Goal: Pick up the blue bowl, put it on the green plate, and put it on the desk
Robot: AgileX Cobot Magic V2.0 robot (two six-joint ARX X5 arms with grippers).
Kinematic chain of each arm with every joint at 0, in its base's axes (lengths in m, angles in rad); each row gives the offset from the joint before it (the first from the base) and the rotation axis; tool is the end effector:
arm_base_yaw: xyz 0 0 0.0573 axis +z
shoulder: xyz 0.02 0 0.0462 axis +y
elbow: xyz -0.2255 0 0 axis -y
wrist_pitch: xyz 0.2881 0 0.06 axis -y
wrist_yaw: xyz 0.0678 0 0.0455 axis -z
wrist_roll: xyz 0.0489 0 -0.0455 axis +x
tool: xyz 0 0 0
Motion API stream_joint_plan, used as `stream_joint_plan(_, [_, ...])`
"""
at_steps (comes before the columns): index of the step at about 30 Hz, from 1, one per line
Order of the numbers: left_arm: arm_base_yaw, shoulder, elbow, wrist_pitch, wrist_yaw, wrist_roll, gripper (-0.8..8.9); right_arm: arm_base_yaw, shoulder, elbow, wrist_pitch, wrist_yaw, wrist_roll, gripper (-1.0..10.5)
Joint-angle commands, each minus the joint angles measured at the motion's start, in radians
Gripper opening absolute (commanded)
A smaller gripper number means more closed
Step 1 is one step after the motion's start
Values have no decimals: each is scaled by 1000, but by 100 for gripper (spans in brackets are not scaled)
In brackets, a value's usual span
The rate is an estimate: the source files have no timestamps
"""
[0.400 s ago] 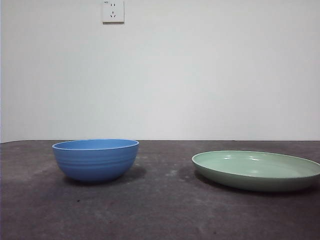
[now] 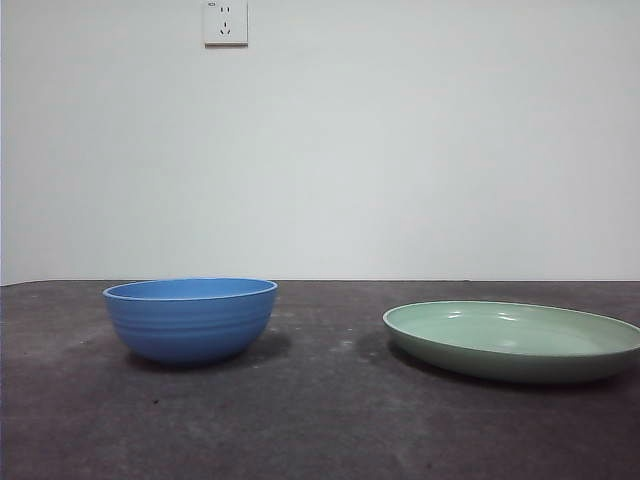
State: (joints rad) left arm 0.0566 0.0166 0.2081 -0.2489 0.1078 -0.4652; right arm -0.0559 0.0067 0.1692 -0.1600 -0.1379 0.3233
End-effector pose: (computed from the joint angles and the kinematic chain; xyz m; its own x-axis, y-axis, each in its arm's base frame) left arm 0.1822 0.0051 0.2143 0.9971 -0.0513 -0.0570 0.0199 0.8911 -0.4534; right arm 0.1854 -0.0036 0.2111 0.9966 0.0819 0.0025 -0.0785 0.9451 0.3174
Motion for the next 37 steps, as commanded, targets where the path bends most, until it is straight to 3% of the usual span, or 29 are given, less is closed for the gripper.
stream_joint_plan(1, [3, 30, 74, -38, 2, 1, 9, 0, 16, 65, -23, -1, 16, 12])
stream_joint_plan(5, [3, 100, 179, -98, 19, 52, 9, 0, 72, 175, -83, -11, -21, 11])
stream_joint_plan(9, [3, 206, 288, -151, 103, 118, 9, 0, 171, 298, -172, -63, -80, 12])
stream_joint_plan(22, [-10, 590, 597, -417, 418, 314, 9, 5, 579, 690, -565, -352, -293, 12])
stream_joint_plan(30, [-109, 723, 722, -622, 443, 428, 9, 95, 726, 823, -782, -393, -381, 12])
stream_joint_plan(37, [-195, 740, 734, -667, 443, 436, 9, 196, 765, 832, -891, -385, -416, 12])
